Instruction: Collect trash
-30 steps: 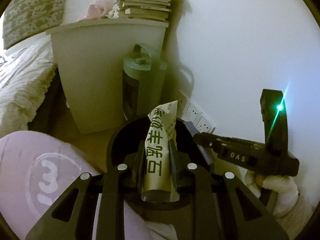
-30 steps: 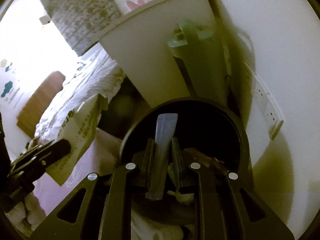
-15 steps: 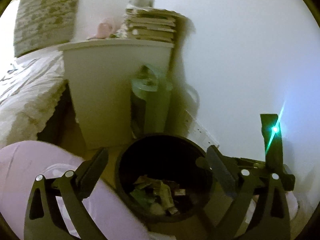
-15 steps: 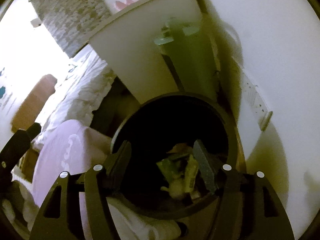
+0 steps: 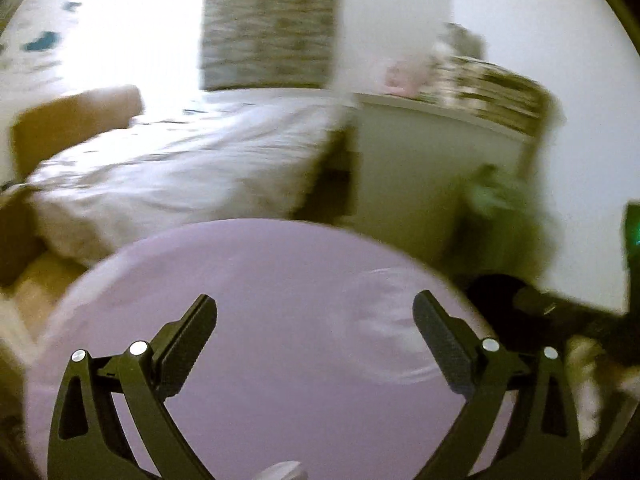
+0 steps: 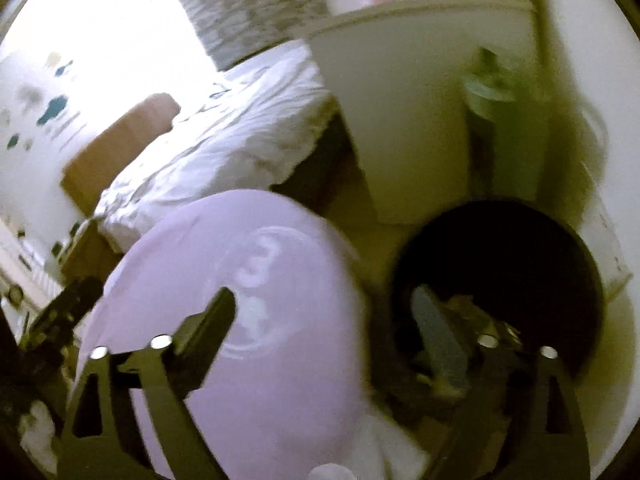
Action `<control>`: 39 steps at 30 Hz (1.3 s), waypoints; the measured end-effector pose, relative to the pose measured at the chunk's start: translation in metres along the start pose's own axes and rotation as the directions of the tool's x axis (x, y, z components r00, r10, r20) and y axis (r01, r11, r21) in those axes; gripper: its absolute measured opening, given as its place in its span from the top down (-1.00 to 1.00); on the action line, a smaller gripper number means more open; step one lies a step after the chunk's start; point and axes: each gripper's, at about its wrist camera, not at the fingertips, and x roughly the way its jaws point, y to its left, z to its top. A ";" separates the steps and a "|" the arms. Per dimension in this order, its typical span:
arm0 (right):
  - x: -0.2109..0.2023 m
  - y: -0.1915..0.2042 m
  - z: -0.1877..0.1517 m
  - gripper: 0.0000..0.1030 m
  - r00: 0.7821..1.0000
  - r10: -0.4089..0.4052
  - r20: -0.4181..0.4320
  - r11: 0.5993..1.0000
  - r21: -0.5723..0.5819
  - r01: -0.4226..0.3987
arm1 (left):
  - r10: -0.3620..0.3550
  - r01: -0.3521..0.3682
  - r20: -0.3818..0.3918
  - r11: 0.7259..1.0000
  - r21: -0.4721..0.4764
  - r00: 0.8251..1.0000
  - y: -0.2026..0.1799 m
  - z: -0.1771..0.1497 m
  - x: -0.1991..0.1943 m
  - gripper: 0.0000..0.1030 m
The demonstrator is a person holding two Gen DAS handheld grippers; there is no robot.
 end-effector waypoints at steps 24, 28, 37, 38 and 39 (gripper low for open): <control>0.014 0.161 -0.057 -0.90 0.898 0.058 0.436 0.954 -0.290 0.079 | 0.266 -0.251 0.049 0.946 -0.205 0.963 0.112 -0.053 -0.044 -0.89; 0.013 0.159 -0.058 -0.90 0.898 0.056 0.437 0.955 -0.287 0.080 | 0.259 -0.245 0.046 0.948 -0.202 0.965 0.113 -0.054 -0.042 -0.89; 0.013 0.148 -0.059 -0.90 0.898 0.052 0.436 0.959 -0.273 0.077 | 0.261 -0.251 0.022 0.947 -0.201 0.965 0.116 -0.056 -0.038 -0.89; 0.013 0.146 -0.060 -0.90 0.898 0.053 0.436 0.959 -0.272 0.076 | 0.260 -0.251 0.023 0.948 -0.197 0.965 0.115 -0.056 -0.038 -0.89; 0.013 0.146 -0.060 -0.90 0.898 0.054 0.437 0.961 -0.268 0.073 | 0.262 -0.252 0.025 0.948 -0.192 0.965 0.115 -0.056 -0.038 -0.89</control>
